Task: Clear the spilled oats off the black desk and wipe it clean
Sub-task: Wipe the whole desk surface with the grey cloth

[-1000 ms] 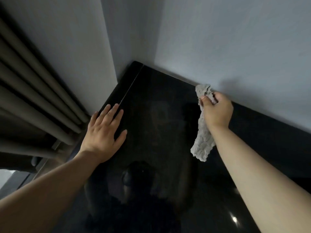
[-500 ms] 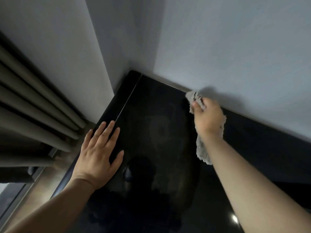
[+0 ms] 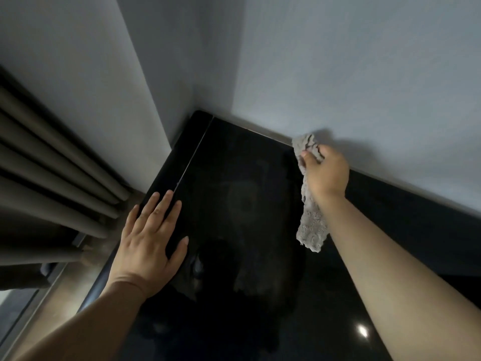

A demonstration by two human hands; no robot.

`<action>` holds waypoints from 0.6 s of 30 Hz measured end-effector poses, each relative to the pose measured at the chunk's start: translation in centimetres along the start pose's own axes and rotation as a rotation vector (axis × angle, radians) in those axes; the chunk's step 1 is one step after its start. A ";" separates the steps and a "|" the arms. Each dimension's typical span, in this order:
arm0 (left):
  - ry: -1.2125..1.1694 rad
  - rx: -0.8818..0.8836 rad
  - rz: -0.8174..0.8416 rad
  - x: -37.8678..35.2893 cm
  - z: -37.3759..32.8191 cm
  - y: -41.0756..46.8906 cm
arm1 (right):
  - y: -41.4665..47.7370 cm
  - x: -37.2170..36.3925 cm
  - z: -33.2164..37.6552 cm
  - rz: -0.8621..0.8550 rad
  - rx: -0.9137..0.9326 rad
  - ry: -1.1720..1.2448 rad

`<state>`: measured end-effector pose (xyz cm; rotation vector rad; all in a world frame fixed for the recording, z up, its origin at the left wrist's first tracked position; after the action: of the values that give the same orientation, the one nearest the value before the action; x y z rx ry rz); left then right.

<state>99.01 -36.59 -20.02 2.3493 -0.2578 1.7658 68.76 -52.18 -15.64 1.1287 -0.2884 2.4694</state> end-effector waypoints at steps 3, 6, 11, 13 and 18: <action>0.011 -0.002 0.013 -0.2 0.2 -0.2 | -2.9 -2.1 -0.3 -0.043 0.033 -0.121; 0.026 -0.002 0.018 -0.2 0.8 -0.4 | -8.7 -2.8 -0.5 0.034 0.198 -0.072; 0.016 0.012 0.008 0.0 0.8 -0.4 | -15.2 -1.2 -1.4 0.429 0.169 0.009; 0.018 0.011 0.006 0.1 0.8 -0.5 | -14.1 0.0 -1.7 0.362 0.096 0.085; 0.006 0.001 -0.017 0.1 0.5 0.1 | -5.2 1.8 -3.0 -0.026 -0.001 -0.101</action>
<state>99.51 -36.79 -20.02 2.3399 -0.2358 1.7651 67.99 -45.94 -16.17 1.2509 -0.3029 2.3937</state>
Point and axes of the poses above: each hand's wrist, its own y-axis towards the middle knuckle, its own x-axis out of the back of the hand, z = x × y, the point moved 2 cm from there along y, towards the middle knuckle, and after that the axes turned 9 degrees about -x, right-handed, at the moved point
